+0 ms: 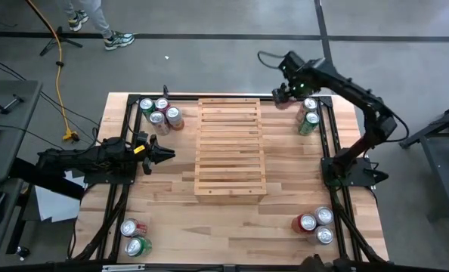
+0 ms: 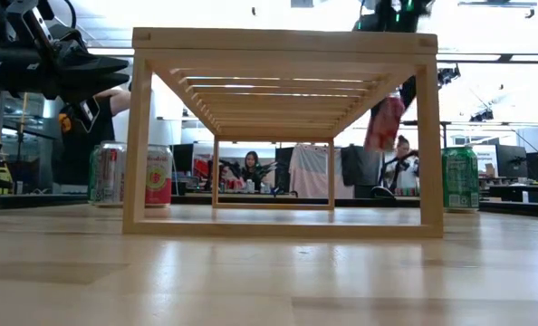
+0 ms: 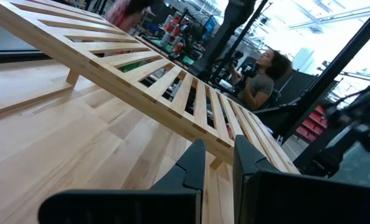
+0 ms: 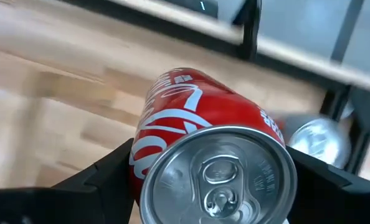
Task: Place canned beverage on shelf
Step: Put the top right red soda can on the shelf
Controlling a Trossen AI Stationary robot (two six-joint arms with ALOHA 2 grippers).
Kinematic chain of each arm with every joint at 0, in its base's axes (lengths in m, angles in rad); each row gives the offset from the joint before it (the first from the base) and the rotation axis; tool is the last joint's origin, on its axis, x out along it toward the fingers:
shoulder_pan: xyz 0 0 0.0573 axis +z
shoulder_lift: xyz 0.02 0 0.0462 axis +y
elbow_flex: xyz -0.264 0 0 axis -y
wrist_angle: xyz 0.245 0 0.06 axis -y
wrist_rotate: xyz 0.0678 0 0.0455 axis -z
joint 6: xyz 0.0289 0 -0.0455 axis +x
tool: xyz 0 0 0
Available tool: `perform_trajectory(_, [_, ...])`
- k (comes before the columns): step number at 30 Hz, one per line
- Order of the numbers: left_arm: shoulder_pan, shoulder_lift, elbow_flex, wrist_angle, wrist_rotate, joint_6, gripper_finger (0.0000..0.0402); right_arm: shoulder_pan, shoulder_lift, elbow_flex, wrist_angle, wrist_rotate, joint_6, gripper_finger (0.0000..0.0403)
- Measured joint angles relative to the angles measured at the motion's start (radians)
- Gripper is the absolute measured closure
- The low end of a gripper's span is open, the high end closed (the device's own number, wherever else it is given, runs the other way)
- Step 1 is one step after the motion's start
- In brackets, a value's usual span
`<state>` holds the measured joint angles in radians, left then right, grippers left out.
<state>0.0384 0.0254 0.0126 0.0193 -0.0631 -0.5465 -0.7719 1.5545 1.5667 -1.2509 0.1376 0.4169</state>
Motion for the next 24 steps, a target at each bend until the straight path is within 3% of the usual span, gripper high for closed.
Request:
perform_trajectory(3, [0.000, 0.000, 0.000, 0.000, 0.000, 0.000, 0.0401, 0.026, -0.010, 0.139, -0.040, -0.012, -0.098, 0.0112])
perform_trajectory(7, [0.000, 0.000, 0.000, 0.000, 0.000, 0.000, 0.0401, 0.100, -0.011, 0.315, -0.098, -0.125, -0.279, 0.0112])
perform_trajectory(11, [0.000, 0.000, 0.000, 0.000, 0.000, 0.000, 0.0401, 0.229, -0.011, 0.454, -0.134, -0.263, -0.462, 0.0112])
perform_trajectory(15, [0.000, 0.000, 0.000, 0.000, 0.000, 0.000, 0.0401, 0.386, -0.011, 0.528, -0.176, -0.277, -0.596, 0.0112])
perform_trajectory(24, [0.000, 0.000, 0.000, 0.000, 0.000, 0.000, 0.0401, 0.699, 0.040, 0.532, -0.271, -0.244, -0.383, 0.0112])
